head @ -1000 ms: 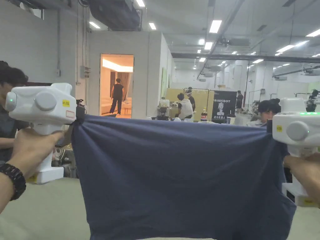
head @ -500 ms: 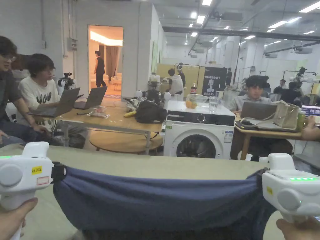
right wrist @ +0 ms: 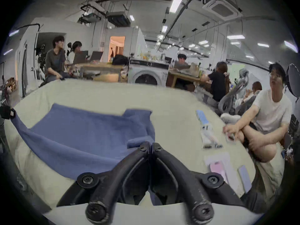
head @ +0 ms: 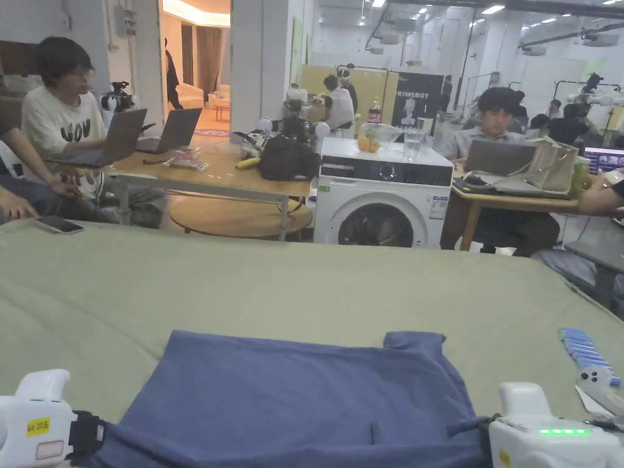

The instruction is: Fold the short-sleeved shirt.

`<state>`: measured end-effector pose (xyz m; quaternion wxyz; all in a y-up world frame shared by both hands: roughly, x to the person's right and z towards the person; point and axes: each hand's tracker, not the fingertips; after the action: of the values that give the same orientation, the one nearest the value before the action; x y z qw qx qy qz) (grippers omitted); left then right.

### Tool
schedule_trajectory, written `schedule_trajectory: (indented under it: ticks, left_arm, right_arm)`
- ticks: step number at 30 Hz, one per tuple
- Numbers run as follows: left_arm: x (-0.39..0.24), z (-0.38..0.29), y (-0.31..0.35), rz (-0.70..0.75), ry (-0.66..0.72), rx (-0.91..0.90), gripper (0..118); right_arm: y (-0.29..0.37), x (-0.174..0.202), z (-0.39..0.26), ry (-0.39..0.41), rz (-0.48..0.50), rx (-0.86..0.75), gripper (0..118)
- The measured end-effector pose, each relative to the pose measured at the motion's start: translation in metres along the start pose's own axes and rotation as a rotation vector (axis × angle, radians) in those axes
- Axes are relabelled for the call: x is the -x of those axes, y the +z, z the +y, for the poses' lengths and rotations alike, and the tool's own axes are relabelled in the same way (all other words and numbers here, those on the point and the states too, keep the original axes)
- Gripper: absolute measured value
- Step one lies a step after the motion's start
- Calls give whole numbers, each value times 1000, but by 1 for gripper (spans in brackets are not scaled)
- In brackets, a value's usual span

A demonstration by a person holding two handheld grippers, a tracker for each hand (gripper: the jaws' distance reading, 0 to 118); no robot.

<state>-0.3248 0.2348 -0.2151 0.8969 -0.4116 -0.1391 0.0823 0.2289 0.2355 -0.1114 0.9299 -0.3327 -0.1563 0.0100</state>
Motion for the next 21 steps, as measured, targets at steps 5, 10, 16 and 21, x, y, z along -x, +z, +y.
schedule_trajectory:
  ticks: [5, 10, 16, 21]
  left_arm:
    - [6, -13, -29, 36, 1, 141, 0]
    - [6, -14, -50, 55, -6, 195, 0]
    - [-11, 4, -21, 71, 21, 66, 33]
    - [-32, 24, -5, 24, -76, -214, 49]
  right_arm:
    - [-24, 3, -19, 23, -5, 116, 0]
    - [-38, 4, -21, 29, 1, 154, 0]
    - [-10, 10, 3, -42, -8, 2, 37]
    - [14, 31, 27, -110, 15, -240, 53]
